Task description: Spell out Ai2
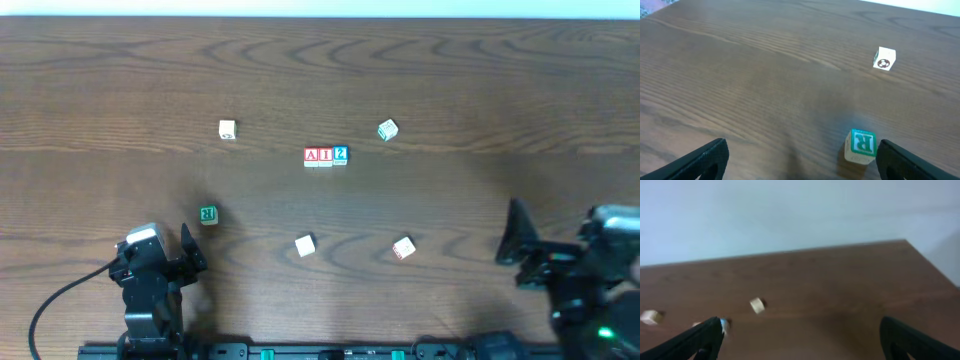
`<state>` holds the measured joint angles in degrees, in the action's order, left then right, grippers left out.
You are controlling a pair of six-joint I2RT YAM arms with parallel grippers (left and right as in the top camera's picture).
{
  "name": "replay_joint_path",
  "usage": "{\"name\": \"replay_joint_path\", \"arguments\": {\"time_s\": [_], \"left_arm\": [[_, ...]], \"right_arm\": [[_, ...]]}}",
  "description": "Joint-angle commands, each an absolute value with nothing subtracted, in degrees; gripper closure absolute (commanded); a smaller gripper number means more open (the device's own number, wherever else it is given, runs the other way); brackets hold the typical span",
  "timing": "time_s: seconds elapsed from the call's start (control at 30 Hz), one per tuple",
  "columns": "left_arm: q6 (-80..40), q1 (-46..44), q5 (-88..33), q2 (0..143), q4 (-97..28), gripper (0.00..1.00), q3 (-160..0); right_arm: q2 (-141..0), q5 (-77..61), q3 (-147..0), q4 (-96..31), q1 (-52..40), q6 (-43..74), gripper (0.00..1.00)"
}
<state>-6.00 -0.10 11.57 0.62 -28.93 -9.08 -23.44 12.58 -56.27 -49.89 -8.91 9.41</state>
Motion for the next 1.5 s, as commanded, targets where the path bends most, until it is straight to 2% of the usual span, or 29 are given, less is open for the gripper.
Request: {"name": "replay_joint_path", "arguments": {"time_s": [0.0, 0.4, 1.0, 1.47], "left_arm": [[-6.4, 0.1, 12.2, 0.3, -28.9, 0.05, -8.0], [-6.4, 0.1, 12.2, 0.3, -28.9, 0.05, -8.0], [-6.4, 0.1, 12.2, 0.3, -28.9, 0.05, -8.0], [-6.4, 0.1, 12.2, 0.3, -28.9, 0.05, -8.0]], "right_arm": [[-16.9, 13.7, -47.8, -48.3, -7.4, 10.7, 0.01], [-0.4, 13.7, -27.1, -47.1, -5.9, 20.9, 0.01], [-0.3, 12.6, -10.5, -47.6, -6.0, 21.1, 0.01], [-0.3, 12.6, -10.4, -47.1, -6.0, 21.2, 0.01]]}}
